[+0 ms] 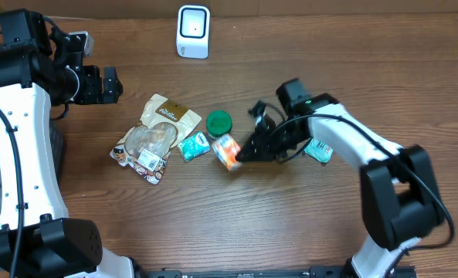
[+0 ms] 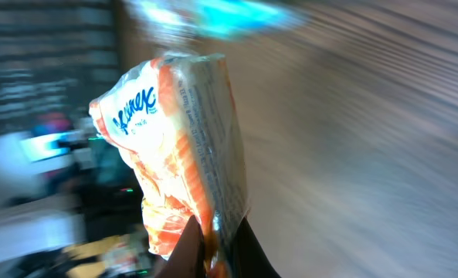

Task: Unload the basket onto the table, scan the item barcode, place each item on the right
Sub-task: 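Lift the orange Kleenex pack and hold it under the scanner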

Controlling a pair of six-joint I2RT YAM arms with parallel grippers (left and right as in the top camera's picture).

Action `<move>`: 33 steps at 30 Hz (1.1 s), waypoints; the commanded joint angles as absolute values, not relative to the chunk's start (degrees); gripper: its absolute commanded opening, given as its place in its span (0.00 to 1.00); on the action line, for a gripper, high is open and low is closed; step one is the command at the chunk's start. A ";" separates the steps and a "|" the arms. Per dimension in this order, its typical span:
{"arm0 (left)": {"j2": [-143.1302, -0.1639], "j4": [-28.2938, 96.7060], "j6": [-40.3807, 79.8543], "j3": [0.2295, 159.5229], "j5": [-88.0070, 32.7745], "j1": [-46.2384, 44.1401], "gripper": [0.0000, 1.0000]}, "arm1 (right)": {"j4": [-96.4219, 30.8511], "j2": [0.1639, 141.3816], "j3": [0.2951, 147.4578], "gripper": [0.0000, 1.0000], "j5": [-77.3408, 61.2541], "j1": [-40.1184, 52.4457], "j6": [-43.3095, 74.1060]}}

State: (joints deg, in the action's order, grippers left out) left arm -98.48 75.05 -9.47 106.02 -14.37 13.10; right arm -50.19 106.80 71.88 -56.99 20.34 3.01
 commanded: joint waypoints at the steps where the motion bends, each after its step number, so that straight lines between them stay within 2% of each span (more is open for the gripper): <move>1: -97.82 74.98 -10.74 107.02 -14.83 12.73 1.00 | -48.36 99.88 76.64 0.04 -77.56 17.65 6.52; 3: -97.82 74.96 -10.72 107.02 -14.83 12.73 1.00 | -44.64 98.02 77.47 0.04 -83.22 15.79 12.01; 4: -97.82 74.98 -10.74 107.02 -14.83 12.73 1.00 | -40.60 96.66 77.76 0.04 -85.93 14.22 18.74; 9: -97.82 74.98 -10.72 107.02 -14.83 12.73 1.00 | -32.38 94.70 77.76 0.04 -86.26 10.07 41.19; 13: -97.82 74.98 -10.74 107.02 -14.83 12.73 1.00 | -29.87 94.70 77.76 0.04 -86.24 9.30 46.04; 20: -97.82 74.98 -10.74 107.02 -14.83 12.73 1.00 | -27.05 94.61 77.76 0.04 -82.89 9.47 44.97; 27: -97.82 74.96 -10.74 107.02 -14.83 12.73 1.00 | -30.02 94.61 79.85 0.04 -65.01 16.01 40.10; 31: -97.82 74.98 -10.74 107.02 -14.83 12.73 1.00 | -57.01 96.23 97.27 0.04 -29.52 23.11 29.61; 33: -97.82 74.96 -10.74 107.02 -14.83 12.73 1.00 | -64.40 99.57 108.05 0.04 -17.63 25.34 28.12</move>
State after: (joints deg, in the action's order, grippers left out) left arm -98.48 75.05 -9.47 106.02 -14.37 13.10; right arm -60.36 97.21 95.50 -41.15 22.81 33.85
